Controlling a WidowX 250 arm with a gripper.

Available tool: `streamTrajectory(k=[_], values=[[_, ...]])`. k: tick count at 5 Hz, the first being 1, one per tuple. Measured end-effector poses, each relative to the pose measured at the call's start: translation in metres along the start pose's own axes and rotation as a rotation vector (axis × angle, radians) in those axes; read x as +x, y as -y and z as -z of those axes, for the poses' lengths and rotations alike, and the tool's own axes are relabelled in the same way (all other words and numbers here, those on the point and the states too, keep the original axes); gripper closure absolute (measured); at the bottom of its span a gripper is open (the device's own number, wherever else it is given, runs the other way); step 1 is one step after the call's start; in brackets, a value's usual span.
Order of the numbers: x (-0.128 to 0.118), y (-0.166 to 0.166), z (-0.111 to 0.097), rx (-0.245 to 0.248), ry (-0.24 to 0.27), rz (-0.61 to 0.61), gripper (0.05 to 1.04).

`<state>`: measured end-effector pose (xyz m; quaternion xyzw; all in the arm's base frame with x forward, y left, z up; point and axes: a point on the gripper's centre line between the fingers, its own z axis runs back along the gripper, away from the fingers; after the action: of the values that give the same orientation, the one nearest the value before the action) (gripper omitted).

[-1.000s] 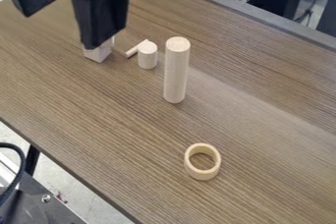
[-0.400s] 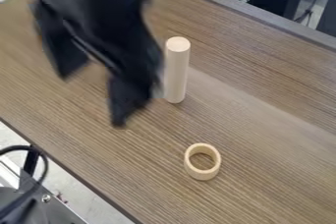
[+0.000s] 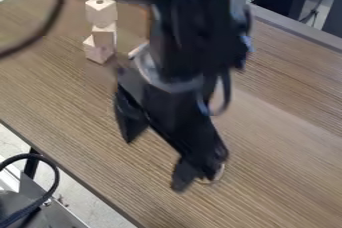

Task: Put the ring on top of the cylinder

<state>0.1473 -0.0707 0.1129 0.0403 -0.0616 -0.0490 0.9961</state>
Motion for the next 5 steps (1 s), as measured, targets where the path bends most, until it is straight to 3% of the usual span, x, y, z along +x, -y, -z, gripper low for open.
streamTrajectory(k=[1,2,3,4,5], values=[[0.004,0.003,0.028,0.055,0.025,-0.095,0.084],[-0.004,0.001,0.034,0.035,0.088,-0.168,0.084],[-0.012,-0.006,0.040,-0.063,0.112,-0.180,0.084],[-0.015,-0.008,0.047,-0.075,0.114,-0.192,0.084],[-0.018,-0.004,0.044,-0.117,0.127,-0.183,0.084]])
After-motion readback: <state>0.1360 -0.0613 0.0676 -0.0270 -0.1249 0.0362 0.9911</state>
